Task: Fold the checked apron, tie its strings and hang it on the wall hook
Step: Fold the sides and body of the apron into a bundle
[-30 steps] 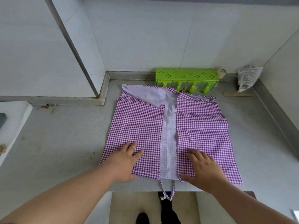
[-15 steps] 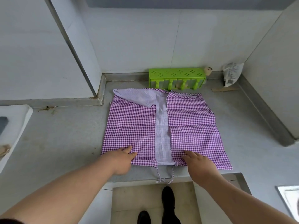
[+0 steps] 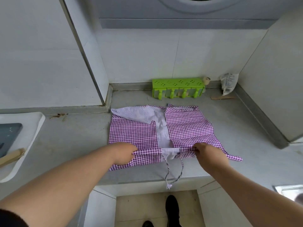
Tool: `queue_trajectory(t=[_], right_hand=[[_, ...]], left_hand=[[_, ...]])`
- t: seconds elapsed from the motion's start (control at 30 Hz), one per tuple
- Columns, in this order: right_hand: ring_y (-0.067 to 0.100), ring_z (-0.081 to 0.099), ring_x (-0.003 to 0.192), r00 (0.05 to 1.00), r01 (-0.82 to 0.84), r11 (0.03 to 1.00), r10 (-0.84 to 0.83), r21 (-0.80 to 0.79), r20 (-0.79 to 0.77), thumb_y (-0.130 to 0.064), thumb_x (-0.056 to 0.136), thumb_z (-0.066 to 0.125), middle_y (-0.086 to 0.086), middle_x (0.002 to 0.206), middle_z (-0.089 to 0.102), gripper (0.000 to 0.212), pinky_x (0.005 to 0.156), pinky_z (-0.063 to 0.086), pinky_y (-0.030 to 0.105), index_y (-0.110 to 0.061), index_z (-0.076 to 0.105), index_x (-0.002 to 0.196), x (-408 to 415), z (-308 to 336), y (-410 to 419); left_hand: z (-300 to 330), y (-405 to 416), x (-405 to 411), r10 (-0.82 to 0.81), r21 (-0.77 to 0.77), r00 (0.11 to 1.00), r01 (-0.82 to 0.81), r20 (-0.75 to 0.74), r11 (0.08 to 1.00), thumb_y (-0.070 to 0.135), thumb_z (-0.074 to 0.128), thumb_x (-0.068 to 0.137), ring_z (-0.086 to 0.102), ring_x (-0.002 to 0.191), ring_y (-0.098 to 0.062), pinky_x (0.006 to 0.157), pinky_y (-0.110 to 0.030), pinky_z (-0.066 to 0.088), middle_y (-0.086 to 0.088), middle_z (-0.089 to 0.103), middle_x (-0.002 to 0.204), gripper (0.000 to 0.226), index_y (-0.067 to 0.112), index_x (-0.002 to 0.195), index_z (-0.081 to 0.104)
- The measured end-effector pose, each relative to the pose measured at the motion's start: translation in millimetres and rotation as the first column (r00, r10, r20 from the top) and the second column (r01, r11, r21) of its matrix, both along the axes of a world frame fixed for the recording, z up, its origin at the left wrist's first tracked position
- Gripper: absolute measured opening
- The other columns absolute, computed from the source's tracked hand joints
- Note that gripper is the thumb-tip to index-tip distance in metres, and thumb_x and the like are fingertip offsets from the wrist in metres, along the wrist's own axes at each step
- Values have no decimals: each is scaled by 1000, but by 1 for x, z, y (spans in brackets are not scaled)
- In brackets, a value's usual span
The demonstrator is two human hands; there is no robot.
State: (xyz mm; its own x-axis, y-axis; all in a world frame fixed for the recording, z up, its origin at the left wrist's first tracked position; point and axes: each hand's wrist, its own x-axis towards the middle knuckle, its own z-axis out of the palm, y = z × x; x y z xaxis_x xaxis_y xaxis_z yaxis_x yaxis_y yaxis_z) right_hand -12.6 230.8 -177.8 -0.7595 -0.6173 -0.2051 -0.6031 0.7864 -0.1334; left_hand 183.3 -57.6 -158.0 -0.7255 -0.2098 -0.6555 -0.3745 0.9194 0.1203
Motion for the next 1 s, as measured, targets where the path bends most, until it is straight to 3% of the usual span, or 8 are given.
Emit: queue_trajectory(t=[0.13, 0.23, 0.3, 0.47, 0.63, 0.77, 0.87, 1.0], right_hand=[[19, 64, 80, 997, -54, 992, 47, -113, -56, -40, 104, 52, -6, 99, 65, 23, 71, 56, 37, -29, 73, 109, -15, 31, -9], [19, 64, 79, 999, -45, 992, 44, -117, -12, -39, 102, 58, -6, 93, 67, 15, 67, 53, 34, -29, 69, 104, -16, 51, -13], [16, 63, 78, 997, -54, 996, 57, -69, 49, -40, 100, 61, -9, 91, 66, 8, 65, 50, 31, -35, 65, 105, -13, 58, -14], [5, 58, 84, 939, -280, 943, 231, 177, 254, -40, 103, 59, -16, 97, 61, 21, 68, 42, 19, -33, 67, 121, -9, 61, -13], [8, 58, 104, 877, -422, 874, 327, 240, 351, -40, 103, 58, -12, 122, 64, 35, 97, 47, 24, -27, 63, 135, -3, 77, -16], [8, 57, 98, 891, -406, 890, 335, 209, 308, -38, 104, 56, -16, 107, 58, 27, 85, 42, 23, -27, 65, 127, -16, 80, -24], [12, 57, 94, 925, -352, 918, 312, 182, 215, -38, 104, 53, -12, 104, 59, 21, 79, 42, 28, -29, 66, 118, -29, 77, -37], [19, 62, 105, 952, -287, 951, 271, 117, 140, -39, 104, 51, -7, 117, 67, 25, 87, 49, 31, -28, 66, 121, -51, 64, -63]], left_hand=[[33, -14, -6, 73, -22, 985, -77, -158, 997, 34, 51, 107, 60, 94, -18, 74, -33, 47, 1, 62, 104, 13, 23, 107, 58], [52, -18, -6, 42, -51, 989, -50, -144, 997, 31, 52, 107, 58, 96, -19, 78, -34, 46, 0, 61, 107, 10, 26, 98, 52], [63, -18, -3, 1, -72, 999, -5, -54, 997, 24, 50, 106, 57, 102, -20, 87, -34, 48, -4, 63, 119, 6, 24, 107, 57], [80, -7, 7, -106, -39, 954, 121, 280, 992, 15, 50, 103, 59, 120, -26, 96, -36, 48, -6, 61, 138, 37, 20, 138, 59], [88, 3, 12, -58, 20, 929, 54, 364, 998, 17, 59, 103, 59, 128, -28, 83, -32, 46, -7, 56, 147, 45, 21, 148, 54], [87, -5, 13, -34, -32, 954, 45, 298, 998, 21, 54, 105, 58, 129, -25, 88, -30, 44, -6, 57, 148, 41, 19, 146, 55], [74, -23, 11, 63, -45, 982, -56, 175, 997, 21, 47, 104, 58, 113, -19, 94, -29, 45, -4, 60, 141, 39, 23, 141, 60], [52, -49, -1, 231, -61, 973, -232, -26, 971, 20, 44, 104, 65, 91, -15, 79, -29, 53, -1, 71, 107, 26, 23, 109, 70]])
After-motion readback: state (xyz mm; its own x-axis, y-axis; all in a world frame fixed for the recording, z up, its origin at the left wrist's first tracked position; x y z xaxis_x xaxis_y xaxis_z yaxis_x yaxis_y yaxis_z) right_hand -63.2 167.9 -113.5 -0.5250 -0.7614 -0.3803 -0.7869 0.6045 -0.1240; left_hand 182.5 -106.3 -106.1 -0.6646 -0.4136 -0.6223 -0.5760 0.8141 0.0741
